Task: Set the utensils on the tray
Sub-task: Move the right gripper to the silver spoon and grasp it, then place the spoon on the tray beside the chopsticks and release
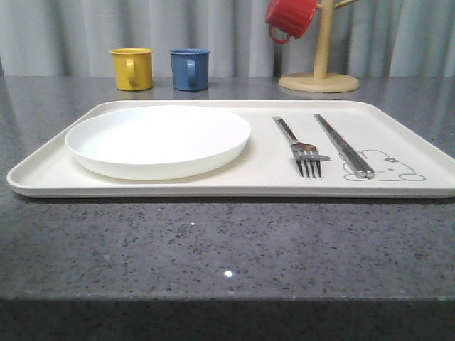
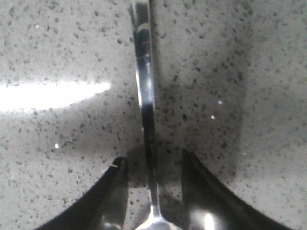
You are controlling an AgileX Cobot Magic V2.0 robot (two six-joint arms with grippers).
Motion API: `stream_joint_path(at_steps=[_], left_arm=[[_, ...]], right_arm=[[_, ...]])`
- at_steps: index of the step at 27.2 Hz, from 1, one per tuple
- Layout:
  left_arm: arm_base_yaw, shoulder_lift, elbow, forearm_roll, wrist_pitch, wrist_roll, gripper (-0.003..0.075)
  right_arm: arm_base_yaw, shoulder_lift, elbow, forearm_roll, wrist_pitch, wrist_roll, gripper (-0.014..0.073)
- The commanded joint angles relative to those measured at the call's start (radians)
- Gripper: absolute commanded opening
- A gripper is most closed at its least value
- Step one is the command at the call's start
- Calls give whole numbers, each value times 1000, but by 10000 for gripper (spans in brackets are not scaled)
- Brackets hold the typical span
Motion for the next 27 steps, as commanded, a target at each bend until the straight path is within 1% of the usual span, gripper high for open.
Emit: stream_joint_path(at_steps=[1, 5, 11, 13, 20, 24, 27], left_arm=[[0, -3, -23, -7, -69, -9, 470], [0, -3, -23, -7, -69, -9, 470], [0, -3, -23, -7, -69, -9, 470], [0, -3, -23, -7, -69, -9, 470], [0, -3, -23, -7, -69, -9, 470], [0, -3, -23, -7, -69, -9, 470], [0, -3, -23, -7, -69, -9, 470]], right_arm=[[-4, -33, -26, 11, -11, -11, 246], [-4, -28, -26, 18, -11, -11, 197], [-4, -28, -26, 27, 2, -11, 28], [-4, -28, -26, 36, 11, -11, -14], [-2, -55, -40, 59, 55, -11, -17], [12, -118, -40, 147, 76, -11, -17], [60, -166, -40, 185, 101, -11, -15]])
